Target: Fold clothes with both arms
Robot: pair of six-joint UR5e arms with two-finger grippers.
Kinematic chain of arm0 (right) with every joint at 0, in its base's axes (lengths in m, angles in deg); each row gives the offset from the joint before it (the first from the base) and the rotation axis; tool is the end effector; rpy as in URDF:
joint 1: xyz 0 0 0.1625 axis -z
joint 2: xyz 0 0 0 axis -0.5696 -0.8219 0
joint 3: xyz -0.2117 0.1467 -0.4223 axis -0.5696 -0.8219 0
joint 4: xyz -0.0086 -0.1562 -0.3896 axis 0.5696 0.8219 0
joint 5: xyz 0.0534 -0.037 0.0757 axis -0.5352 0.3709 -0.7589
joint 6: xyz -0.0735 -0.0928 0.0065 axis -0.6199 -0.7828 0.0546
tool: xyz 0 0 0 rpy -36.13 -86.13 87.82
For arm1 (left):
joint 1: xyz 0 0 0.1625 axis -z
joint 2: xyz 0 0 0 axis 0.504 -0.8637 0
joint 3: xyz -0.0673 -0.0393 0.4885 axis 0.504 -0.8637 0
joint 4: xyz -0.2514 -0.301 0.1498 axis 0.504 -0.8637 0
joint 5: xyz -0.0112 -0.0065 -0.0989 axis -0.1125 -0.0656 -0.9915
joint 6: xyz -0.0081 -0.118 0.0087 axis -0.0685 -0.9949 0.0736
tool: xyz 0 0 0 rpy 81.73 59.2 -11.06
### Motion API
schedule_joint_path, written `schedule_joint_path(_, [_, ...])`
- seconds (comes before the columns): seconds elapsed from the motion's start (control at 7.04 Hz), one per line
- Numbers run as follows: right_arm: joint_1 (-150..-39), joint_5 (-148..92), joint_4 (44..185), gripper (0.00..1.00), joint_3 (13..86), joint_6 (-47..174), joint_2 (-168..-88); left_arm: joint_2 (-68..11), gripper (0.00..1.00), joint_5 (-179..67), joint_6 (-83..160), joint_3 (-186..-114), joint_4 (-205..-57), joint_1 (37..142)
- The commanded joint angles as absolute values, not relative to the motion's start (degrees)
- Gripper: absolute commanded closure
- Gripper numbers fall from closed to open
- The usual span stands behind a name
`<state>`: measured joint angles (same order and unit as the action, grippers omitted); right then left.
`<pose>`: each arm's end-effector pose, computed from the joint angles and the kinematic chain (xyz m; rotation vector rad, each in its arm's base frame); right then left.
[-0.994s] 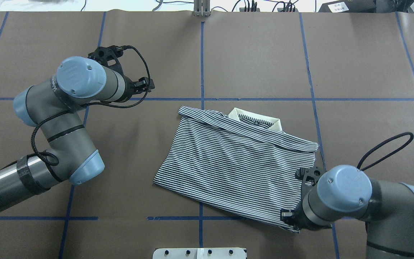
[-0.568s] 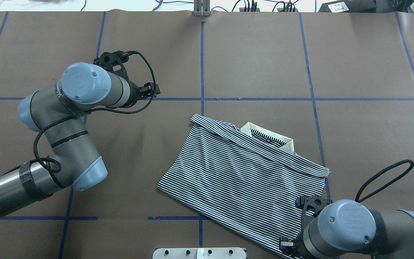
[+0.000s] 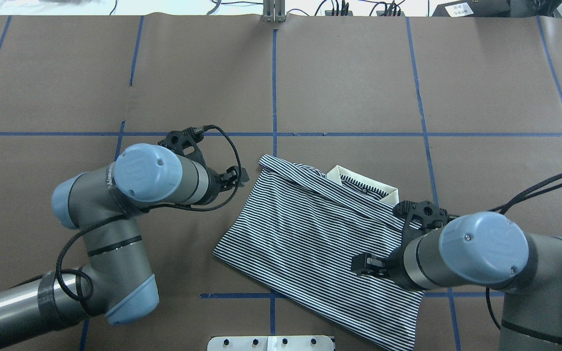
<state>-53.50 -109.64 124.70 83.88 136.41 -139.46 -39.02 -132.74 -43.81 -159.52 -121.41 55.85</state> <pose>-0.4457 -0.2603 0.3627 -0.0946 -0.8816 0.1825 0.5828 -0.4077 0.3109 0.0302 1.0180 -0.4480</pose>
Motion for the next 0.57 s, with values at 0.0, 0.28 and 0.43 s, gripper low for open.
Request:
schedule_joint_path(0.0, [-59.58,-109.49,124.59,0.00,83.31,129.37,-136.76,-39.03,0.01,-130.95,-50.94,-162.54,-114.77,51.29])
schedule_joint_path(0.28, [-61.18,-109.31,124.59,0.00,82.16,128.39,-134.47,-37.37,0.02,-130.94,-53.77,-162.20,-113.85,49.62])
schedule_joint_path(0.43, [-61.70,-109.74,124.59,0.00,82.33,128.48,-134.47,-36.66,0.03,-130.16,-54.82,-161.68,-113.85,48.56])
